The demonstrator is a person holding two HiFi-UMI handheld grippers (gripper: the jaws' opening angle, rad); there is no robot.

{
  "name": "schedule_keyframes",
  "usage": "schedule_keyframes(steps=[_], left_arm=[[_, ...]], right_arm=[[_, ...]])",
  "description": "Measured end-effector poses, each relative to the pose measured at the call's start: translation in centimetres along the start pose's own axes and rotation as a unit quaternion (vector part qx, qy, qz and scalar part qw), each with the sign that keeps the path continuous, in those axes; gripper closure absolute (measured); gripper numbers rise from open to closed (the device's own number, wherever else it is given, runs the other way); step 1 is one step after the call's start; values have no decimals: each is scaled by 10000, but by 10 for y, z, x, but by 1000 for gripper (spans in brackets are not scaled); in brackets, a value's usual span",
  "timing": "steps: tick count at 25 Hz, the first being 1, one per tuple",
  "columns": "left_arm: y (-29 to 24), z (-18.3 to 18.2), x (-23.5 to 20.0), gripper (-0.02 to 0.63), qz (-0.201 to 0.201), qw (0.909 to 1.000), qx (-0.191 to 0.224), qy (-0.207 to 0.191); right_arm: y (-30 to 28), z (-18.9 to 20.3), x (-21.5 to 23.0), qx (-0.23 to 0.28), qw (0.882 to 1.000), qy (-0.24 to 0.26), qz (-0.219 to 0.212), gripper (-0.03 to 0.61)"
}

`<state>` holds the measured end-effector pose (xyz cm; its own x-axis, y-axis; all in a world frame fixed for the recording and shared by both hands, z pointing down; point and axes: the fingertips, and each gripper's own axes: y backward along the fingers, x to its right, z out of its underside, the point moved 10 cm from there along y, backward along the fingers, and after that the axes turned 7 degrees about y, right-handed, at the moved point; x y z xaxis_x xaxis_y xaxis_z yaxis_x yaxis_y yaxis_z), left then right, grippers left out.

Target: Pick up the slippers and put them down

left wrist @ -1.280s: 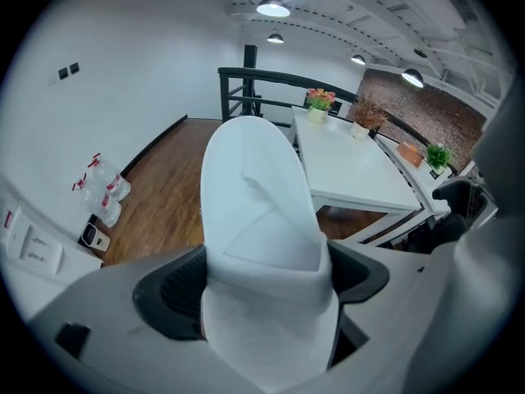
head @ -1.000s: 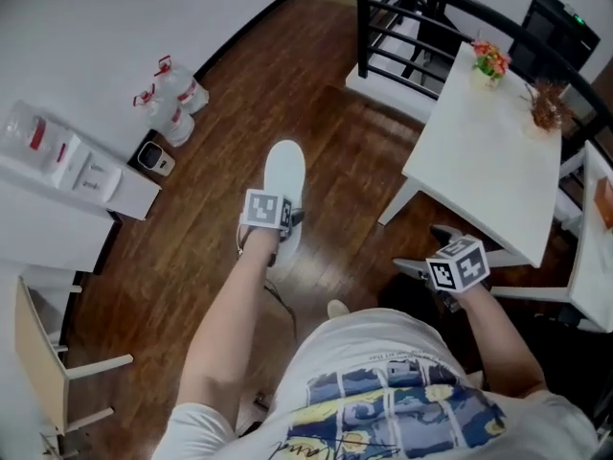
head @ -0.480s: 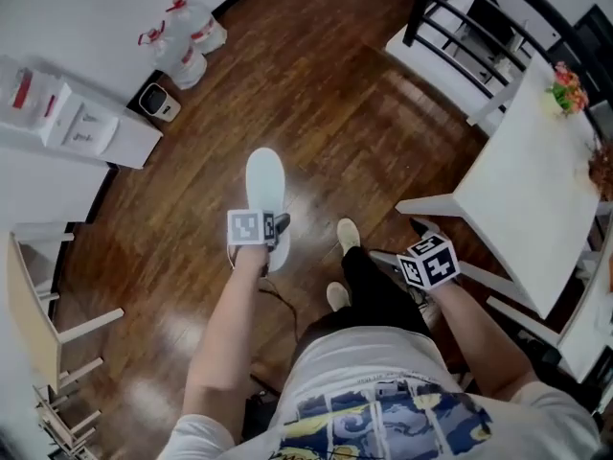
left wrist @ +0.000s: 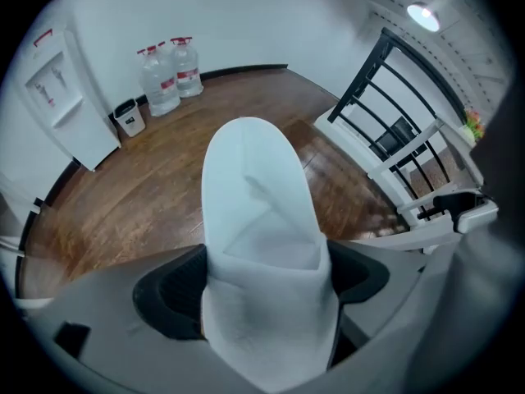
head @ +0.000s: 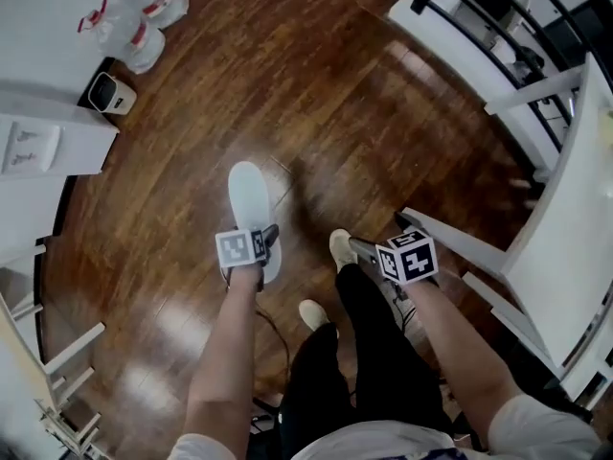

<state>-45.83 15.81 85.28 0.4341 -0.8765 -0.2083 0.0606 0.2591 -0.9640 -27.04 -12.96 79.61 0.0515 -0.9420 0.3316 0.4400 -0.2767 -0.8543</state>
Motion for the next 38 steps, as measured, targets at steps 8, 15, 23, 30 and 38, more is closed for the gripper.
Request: schedule_keyframes(steps=[8, 15, 23, 30, 38], left_arm=[[-269, 34, -71, 170, -61, 9995, -295, -78], [-441, 79, -126, 170, -122, 9979, -592, 220], [-494, 94, -139, 155, 22, 9964, -678, 517], [-469, 83, -136, 140, 22, 9966, -638, 512], [-409, 86, -139, 140, 7, 9966, -672, 475]], right_arm=[[-196, 57, 25, 281, 9948, -948, 224, 44], [-294, 75, -8, 54, 9952, -705, -671, 46], [-324, 70, -4, -406, 9975, 100, -573, 46], [-331, 65, -2, -582, 9967, 307, -482, 46], [-337, 71, -16, -658, 9955, 533, -419, 46]])
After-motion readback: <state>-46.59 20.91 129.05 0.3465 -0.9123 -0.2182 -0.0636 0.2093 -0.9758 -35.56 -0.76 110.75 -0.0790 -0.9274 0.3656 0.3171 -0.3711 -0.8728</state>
